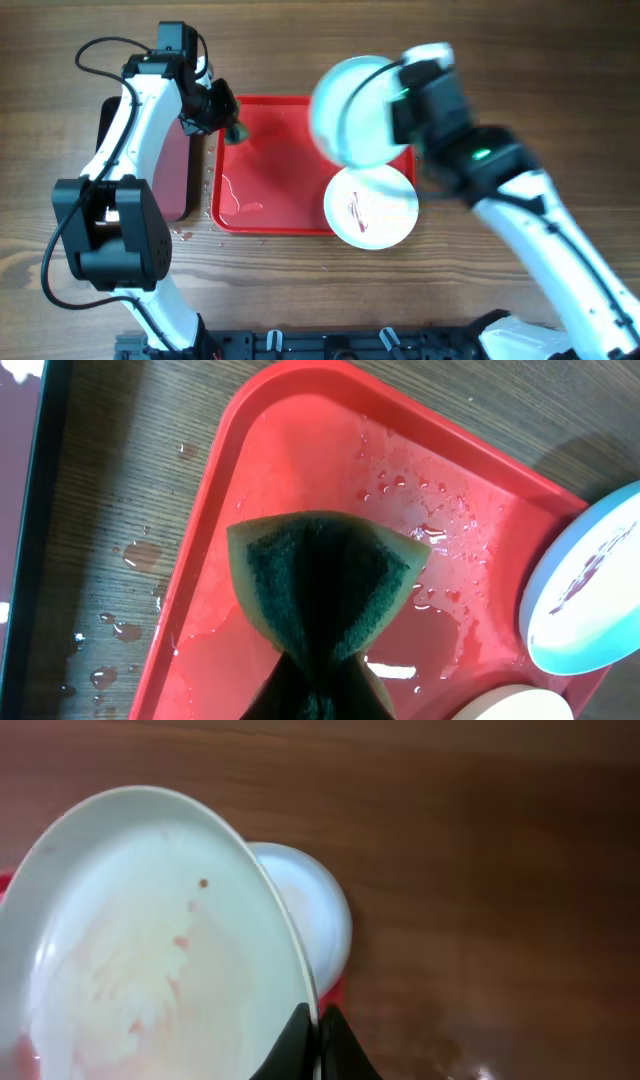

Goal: Clean dirty plates on tray and stack at the side
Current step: 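Carry the cleaned plate right and set it on the table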

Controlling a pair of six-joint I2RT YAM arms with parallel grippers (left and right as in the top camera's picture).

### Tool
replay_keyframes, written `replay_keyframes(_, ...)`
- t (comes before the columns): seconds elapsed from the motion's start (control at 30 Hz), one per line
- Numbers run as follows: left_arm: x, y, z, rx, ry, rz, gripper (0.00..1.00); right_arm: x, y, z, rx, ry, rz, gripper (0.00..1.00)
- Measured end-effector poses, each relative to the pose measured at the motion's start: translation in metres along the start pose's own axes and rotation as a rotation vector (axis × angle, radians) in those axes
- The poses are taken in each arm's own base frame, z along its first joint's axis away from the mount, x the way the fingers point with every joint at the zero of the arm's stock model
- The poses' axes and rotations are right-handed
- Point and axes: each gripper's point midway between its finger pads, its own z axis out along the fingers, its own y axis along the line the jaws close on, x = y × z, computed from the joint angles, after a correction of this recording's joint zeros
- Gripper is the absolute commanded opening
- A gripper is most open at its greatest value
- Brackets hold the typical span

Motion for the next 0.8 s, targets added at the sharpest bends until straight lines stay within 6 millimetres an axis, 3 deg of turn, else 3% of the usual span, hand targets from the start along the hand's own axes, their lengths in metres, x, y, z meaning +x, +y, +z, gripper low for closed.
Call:
replay_keyframes(0.03,0.0,0.0,0.0,0.0,0.002,0.0,0.04,0.004,-0.023,0.007,0.014,0.038,0.055,0.04)
replay_keyframes(0.1,0.0,0.0,0.0,0.0,0.001,0.0,0.04,0.017,-0.091,0.023,0.069,0.118,0.223,0.04)
replay_keyframes(0.17,0.0,0.0,0.0,0.0,0.001,0.0,0.04,0.05,-0.151,0.037,0.148,0.21,0.421,0.04)
replay_keyframes(0.2,0.0,0.0,0.0,0.0,0.001,0.0,0.04,0.061,-0.161,0.041,0.16,0.237,0.484,0.04)
replay_keyframes(0.23,0.001,0.0,0.0,0.0,0.002,0.001,0.04,0.098,-0.191,0.053,0.223,0.32,0.584,0.04)
replay_keyframes(0.3,0.001,-0.001,0.0,0.0,0.002,0.004,0.04,0.132,-0.212,0.067,0.255,0.379,0.675,0.04)
replay_keyframes(0.33,0.002,-0.003,0.001,0.0,0.004,0.007,0.04,0.16,-0.224,0.076,0.284,0.433,0.731,0.04)
replay_keyframes(0.37,0.003,-0.005,0.001,0.001,0.006,0.013,0.04,0.186,-0.226,0.086,0.297,0.481,0.754,0.04)
replay_keyframes(0.47,0.005,-0.008,0.002,0.002,0.008,0.021,0.04,0.204,-0.217,0.102,0.273,0.475,0.759,0.07)
replay_keyframes(0.57,0.005,-0.008,0.002,0.003,0.008,0.021,0.04,0.218,-0.209,0.108,0.247,0.488,0.776,0.41)
replay_keyframes(0.63,0.005,-0.008,0.002,0.003,0.008,0.021,0.04,0.217,-0.204,0.109,0.214,0.492,0.765,0.42)
replay_keyframes(0.7,0.005,-0.008,0.002,0.002,0.008,0.021,0.04,0.217,-0.186,0.102,0.125,0.554,0.788,0.43)
replay_keyframes(0.77,0.004,-0.008,0.002,0.003,0.005,0.022,0.04,0.194,-0.171,0.089,0.016,0.56,0.797,0.48)
replay_keyframes(0.8,0.005,-0.009,0.002,0.001,0.004,0.025,0.04,0.169,-0.162,0.08,-0.051,0.514,0.779,0.5)
